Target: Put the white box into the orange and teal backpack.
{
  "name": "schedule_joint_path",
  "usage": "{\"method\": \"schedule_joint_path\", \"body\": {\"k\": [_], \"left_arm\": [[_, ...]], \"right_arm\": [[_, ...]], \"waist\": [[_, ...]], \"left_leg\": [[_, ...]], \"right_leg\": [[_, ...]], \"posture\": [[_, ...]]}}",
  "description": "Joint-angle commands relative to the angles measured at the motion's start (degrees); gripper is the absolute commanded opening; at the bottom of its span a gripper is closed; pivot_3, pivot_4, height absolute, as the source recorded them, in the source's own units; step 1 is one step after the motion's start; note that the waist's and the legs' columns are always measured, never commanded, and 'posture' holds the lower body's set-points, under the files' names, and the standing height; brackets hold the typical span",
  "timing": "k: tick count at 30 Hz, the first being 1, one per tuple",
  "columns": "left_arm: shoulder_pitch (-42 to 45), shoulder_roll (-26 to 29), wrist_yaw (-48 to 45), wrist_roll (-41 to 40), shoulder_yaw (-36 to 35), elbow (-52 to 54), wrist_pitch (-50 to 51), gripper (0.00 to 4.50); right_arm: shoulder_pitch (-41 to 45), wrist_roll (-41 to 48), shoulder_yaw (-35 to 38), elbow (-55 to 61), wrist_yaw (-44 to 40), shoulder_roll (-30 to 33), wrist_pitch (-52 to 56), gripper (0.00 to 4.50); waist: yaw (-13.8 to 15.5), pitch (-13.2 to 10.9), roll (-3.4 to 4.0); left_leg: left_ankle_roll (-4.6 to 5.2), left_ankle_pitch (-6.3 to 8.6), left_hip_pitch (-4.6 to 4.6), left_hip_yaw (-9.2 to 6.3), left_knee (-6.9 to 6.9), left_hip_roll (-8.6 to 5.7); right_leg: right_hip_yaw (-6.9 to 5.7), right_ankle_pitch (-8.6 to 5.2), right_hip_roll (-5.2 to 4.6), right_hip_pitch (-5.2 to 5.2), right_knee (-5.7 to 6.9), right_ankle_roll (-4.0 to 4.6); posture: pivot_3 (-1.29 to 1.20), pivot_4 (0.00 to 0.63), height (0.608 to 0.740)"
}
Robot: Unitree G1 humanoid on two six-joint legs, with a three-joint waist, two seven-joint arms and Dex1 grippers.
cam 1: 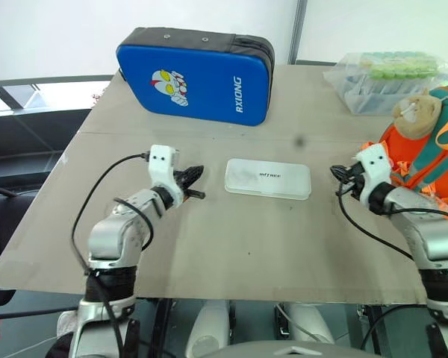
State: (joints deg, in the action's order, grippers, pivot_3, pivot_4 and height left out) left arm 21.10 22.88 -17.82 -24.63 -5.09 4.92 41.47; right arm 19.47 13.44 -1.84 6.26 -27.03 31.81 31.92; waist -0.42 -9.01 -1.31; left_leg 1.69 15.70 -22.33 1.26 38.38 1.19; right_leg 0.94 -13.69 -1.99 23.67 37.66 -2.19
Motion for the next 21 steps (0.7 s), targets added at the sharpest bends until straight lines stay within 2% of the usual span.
{"method": "schedule_joint_path", "body": {"k": [1, 6, 11, 16, 19, 21], "left_arm": [[3.42, -1.47, 0.71, 5.49, 4.63, -3.51, -4.27, 0.09], [2.82, -0.4, -4.83, 8.41, 10.24, -2.25, -5.88, 0.09], [-3.26, 2.02, -9.12, 7.33, 12.72, 5.85, -3.23, 0.09], [-9.01, 2.92, -9.55, 4.97, 10.63, 13.87, 1.08, 0.09], [-11.08, 2.98, -9.28, 3.66, 8.05, 15.17, 2.81, 0.09], [-11.86, 3.6, -9.89, 0.98, 3.52, 14.75, 5.35, 0.59]], "right_arm": [[2.67, -4.22, -4.14, -0.59, 0.51, -1.03, -0.04, 0.0], [4.13, -4.24, -7.65, 0.37, -3.11, -2.73, 0.99, 0.0], [1.34, -1.81, -8.52, 5.44, -7.68, -1.98, 3.94, 0.0], [-3.32, -1.03, -6.22, 11.11, -7.81, -0.72, 7.3, 0.0], [-5.1, -2.13, -5.58, 11.44, -7.0, -0.27, 7.3, 0.0], [-5.69, -2.76, -5.14, 10.97, -6.71, 0.02, 6.89, 0.0]], "waist": [[0.0, 0.0, 0.0], [-0.24, 0.0, 0.0], [-0.32, 0.01, 0.02], [-0.14, 0.02, 0.03], [-0.18, 0.03, 0.03], [-0.19, 0.03, 0.03]], "left_leg": [[0.0, 0.0, -0.04, -0.03, 0.01, -0.01], [-0.01, 0.0, -0.13, -0.05, 0.02, 0.0], [-0.01, 0.0, -0.19, -0.09, 0.0, 0.04], [0.0, 0.0, -0.2, -0.19, 0.01, 0.03], [0.0, 0.0, -0.12, -0.19, 0.02, 0.02], [0.01, 0.0, -0.08, -0.18, 0.02, 0.01]], "right_leg": [[-0.03, 0.01, -0.01, 0.01, 0.0, 0.0], [-0.04, 0.0, -0.02, 0.08, -0.01, 0.0], [-0.01, 0.01, -0.05, 0.17, 0.0, 0.0], [0.01, 0.0, -0.16, 0.12, 0.01, 0.0], [0.02, 0.01, -0.16, 0.05, 0.03, 0.0], [-0.01, 0.0, -0.14, 0.02, 0.04, 0.01]], "posture": [[0.0, 0.15, 0.74], [0.0, 0.15, 0.74], [0.0, 0.15, 0.74], [0.0, 0.15, 0.74], [0.0, 0.15, 0.74], [0.0, 0.15, 0.74]]}}
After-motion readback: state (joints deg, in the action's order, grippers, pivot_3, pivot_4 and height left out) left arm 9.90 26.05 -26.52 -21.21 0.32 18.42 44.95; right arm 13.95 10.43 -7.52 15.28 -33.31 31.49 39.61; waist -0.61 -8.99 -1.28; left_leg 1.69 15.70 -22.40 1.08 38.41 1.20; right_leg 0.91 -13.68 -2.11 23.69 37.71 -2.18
